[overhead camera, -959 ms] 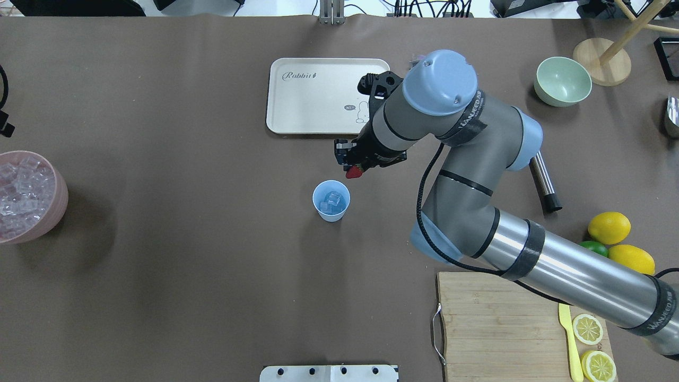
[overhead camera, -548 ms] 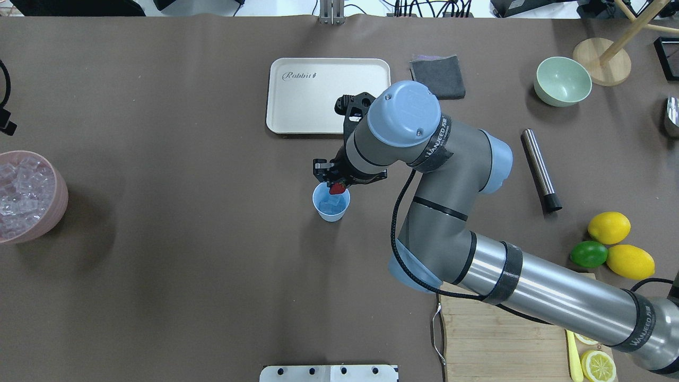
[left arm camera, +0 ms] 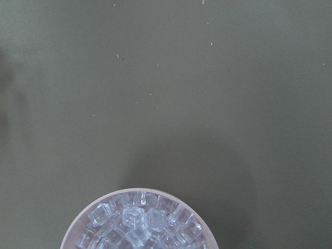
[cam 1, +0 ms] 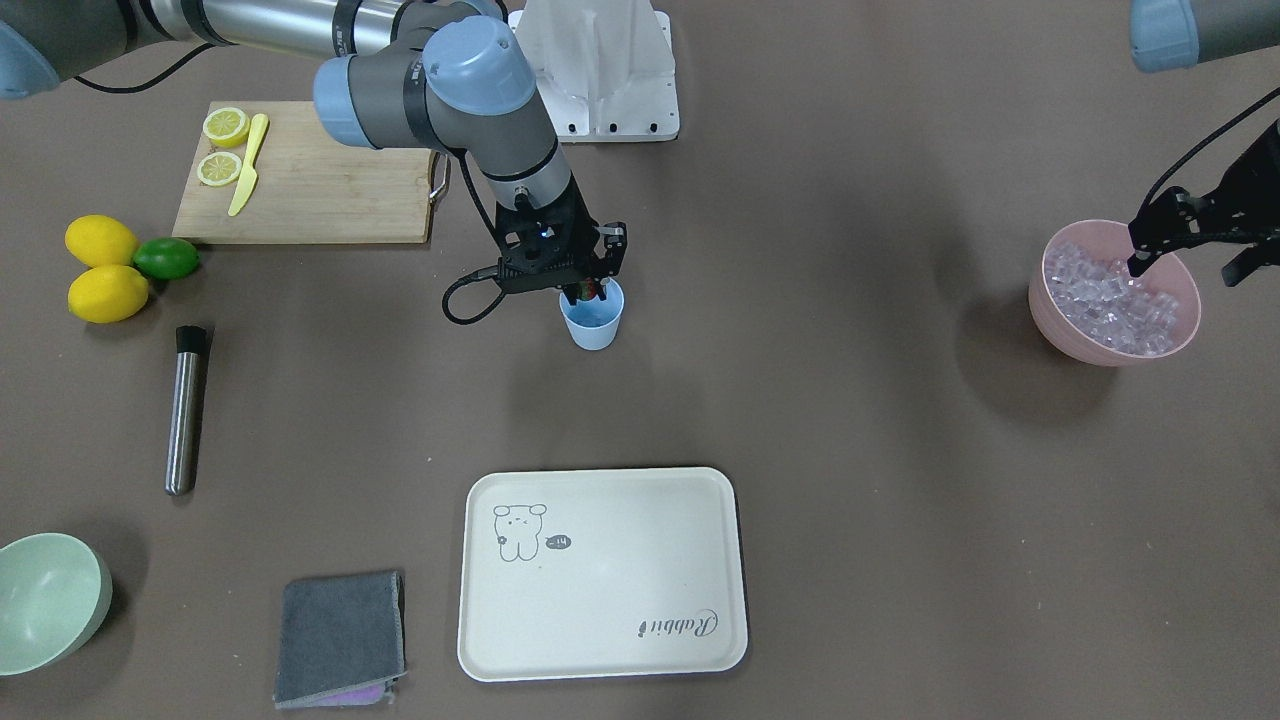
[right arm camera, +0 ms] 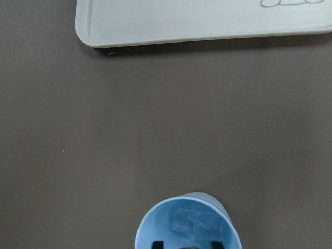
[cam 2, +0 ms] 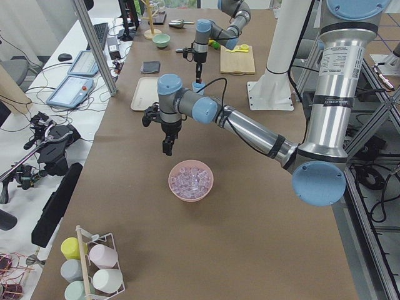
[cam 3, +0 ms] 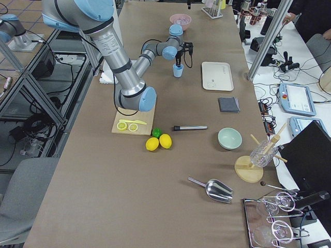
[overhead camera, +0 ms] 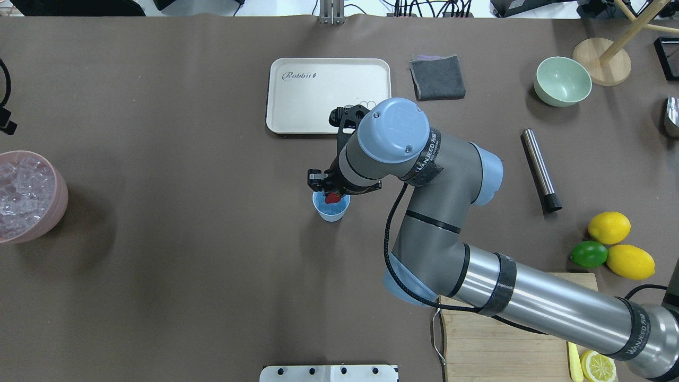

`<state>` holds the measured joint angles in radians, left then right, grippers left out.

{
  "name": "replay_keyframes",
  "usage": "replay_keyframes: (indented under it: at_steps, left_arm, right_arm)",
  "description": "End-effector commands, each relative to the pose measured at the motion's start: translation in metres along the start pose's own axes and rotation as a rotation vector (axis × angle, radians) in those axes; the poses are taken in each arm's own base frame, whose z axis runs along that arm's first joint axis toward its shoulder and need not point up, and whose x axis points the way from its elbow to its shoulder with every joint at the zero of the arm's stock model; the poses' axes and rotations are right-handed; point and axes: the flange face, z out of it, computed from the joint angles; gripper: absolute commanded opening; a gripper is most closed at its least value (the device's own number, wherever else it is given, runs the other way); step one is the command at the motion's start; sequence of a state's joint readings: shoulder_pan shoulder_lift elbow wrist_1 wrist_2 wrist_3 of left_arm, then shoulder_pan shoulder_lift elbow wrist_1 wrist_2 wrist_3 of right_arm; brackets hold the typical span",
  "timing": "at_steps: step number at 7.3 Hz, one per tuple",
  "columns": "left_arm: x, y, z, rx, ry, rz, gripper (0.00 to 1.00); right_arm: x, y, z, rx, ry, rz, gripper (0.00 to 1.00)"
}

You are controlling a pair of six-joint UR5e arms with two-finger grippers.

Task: Mash ice and strawberries in cup
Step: 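Carry the strawberry with the right gripper over the blue cup and release, then move the right gripper to the steel muddler with black end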

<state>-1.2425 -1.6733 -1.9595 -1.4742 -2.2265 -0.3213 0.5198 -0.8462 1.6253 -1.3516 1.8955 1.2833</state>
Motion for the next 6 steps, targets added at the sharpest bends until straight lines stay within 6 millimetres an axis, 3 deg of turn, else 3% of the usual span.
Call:
replay_keyframes:
  at_steps: [1,2,3,4,5,6]
  left_arm:
    - [0.001,0.001,-0.001,0.002,0.0,-0.002,0.97]
    - [0.001,0.001,-0.002,0.003,0.0,-0.001,0.97]
    - [-0.001,0.002,-0.001,0.002,-0.001,-0.004,0.97]
    - [0.0,0.002,-0.002,0.003,0.0,-0.005,0.97]
    - [0.0,0.003,-0.004,0.007,0.003,-0.007,0.97]
    - [0.0,0.006,-0.007,0.007,0.006,-0.008,0.98]
  right_arm:
    - [-0.002,-0.002,-0.001,0.003,0.0,0.035,0.76]
    - [0.0,-0.006,-0.005,0.001,0.013,0.045,0.77]
    - [0.008,-0.018,-0.023,0.003,0.029,0.068,0.74]
    - [0.032,-0.036,-0.058,-0.024,0.051,0.106,0.73]
    - [0.074,-0.05,-0.078,-0.028,0.073,0.115,0.72]
    - [0.119,-0.065,-0.081,-0.015,0.111,0.068,0.72]
